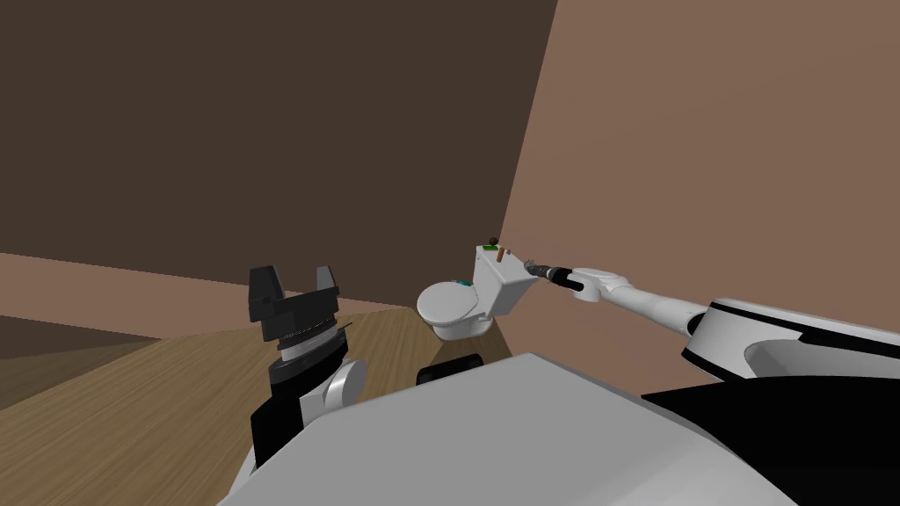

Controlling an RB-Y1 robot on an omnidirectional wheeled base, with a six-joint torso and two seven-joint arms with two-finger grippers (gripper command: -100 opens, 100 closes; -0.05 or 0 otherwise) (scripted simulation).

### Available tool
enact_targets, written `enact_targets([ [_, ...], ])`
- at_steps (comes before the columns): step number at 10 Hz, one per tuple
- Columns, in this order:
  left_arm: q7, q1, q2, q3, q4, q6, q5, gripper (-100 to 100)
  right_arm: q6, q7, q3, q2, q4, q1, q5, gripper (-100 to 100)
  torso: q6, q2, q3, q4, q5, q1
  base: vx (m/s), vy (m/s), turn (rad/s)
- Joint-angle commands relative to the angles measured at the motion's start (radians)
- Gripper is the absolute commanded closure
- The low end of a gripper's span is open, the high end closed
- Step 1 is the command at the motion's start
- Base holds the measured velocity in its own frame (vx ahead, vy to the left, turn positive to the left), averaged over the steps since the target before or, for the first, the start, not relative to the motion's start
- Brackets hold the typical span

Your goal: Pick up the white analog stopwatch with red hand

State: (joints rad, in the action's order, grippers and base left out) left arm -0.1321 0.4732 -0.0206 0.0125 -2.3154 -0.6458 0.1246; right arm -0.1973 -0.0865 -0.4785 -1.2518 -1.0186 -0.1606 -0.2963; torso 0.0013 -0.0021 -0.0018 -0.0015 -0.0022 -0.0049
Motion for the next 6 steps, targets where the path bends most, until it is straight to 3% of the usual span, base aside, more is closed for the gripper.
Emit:
enact_targets([
  [1,0.0,0.0,0.0,0.0,0.0,0.0,0.0,0,0.0,0.0,0.0,0.0,0.0,0.0,0.0,100,0.0,0.0,0.0,0.0,0.0,0.0,0.0,0.0,0.0],
  [2,0.0,0.0,0.0,0.0,0.0,0.0,0.0,0,0.0,0.0,0.0,0.0,0.0,0.0,0.0,0,0.0,0.0,0.0,0.0,0.0,0.0,0.0,0.0,0.0],
  [3,0.0,0.0,0.0,0.0,0.0,0.0,0.0,0,-0.034,0.024,0.05,0.003,-0.006,0.05,0.008,100,0.0,0.0,0.0,0.0,0.0,0.0,0.054,0.031,-0.047],
  [6,0.0,0.0,0.0,0.0,0.0,0.0,0.0,0,-0.107,0.074,0.14,0.007,-0.02,0.148,0.028,100,0.0,-0.008,-0.005,-0.002,0.001,0.004,0.137,0.064,-0.055],
])
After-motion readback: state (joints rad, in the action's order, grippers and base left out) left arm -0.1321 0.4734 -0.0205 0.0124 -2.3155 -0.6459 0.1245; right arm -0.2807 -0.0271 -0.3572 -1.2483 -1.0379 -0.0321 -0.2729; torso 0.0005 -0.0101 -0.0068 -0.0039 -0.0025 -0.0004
